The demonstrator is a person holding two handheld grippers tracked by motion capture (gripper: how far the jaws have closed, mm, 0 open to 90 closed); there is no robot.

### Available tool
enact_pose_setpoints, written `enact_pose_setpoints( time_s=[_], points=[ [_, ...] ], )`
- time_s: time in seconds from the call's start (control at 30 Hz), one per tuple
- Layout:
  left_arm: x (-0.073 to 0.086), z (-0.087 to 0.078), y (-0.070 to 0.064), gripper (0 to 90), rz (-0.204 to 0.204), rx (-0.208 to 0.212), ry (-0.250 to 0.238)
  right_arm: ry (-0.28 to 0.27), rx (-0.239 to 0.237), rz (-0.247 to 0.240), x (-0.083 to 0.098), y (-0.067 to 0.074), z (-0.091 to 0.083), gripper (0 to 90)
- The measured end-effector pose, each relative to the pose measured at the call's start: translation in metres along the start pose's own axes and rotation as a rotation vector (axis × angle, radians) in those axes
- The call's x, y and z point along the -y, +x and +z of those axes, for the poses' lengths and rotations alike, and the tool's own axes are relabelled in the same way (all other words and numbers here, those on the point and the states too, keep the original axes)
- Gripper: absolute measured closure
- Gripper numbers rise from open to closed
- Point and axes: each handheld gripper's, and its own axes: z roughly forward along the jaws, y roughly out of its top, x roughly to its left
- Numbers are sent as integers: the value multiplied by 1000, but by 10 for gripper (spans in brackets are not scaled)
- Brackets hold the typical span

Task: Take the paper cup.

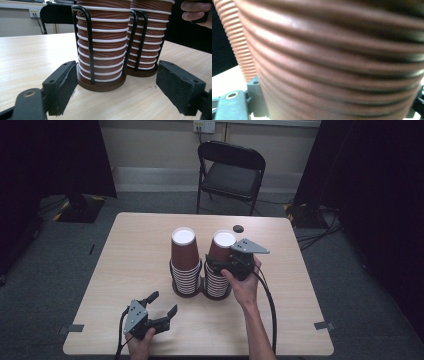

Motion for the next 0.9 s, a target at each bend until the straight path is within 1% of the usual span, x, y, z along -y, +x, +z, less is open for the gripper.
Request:
enact_pose_setpoints(
  time_s=[0.07, 0.1, 0.13, 0.23, 0.33, 0.4, 0.47, 0.6, 0.63, 0.67, 0.73, 0.83, 0.87, 0.9],
  points=[
    [0, 0, 0, 197, 3, 7, 0, -18, -3, -3, -2, 1, -1, 119],
    [0, 0, -1, 199, 18, 15, 0, -20, 0, -9, -4, 2, -2, 119],
    [0, 0, -1, 199, 25, 12, 3, -22, 1, -12, -4, 2, -2, 119],
    [0, 0, -2, 198, 37, 14, 3, -32, -3, -1, -7, 1, -4, 119],
    [0, 0, -2, 198, 33, 7, 0, -32, 3, -6, -8, 1, -5, 119],
    [0, -1, -2, 199, 32, 0, -1, -41, 4, 0, -10, 1, -7, 119],
    [0, 0, -2, 200, 29, 1, 0, -56, -3, 3, -11, 1, -9, 120],
    [0, 0, -2, 200, 29, -2, -1, -55, -8, 5, -15, 0, -10, 120],
    [0, 0, -2, 200, 28, -4, -1, -64, -15, 12, -18, 0, -12, 120],
    [0, 0, -2, 199, 26, -5, -1, -68, -16, 9, -19, 0, -12, 120],
    [0, 0, -1, 194, 23, 7, -3, -75, -16, 8, -21, 1, -13, 121],
    [0, 0, -2, 194, 20, 3, -4, -77, -18, 5, -25, 1, -14, 121],
    [0, 0, -2, 194, 18, -6, -6, -76, -17, 6, -26, 1, -14, 121],
    [0, 0, -1, 193, 17, -4, -2, -79, -18, 4, -27, 1, -14, 121]
  ],
)
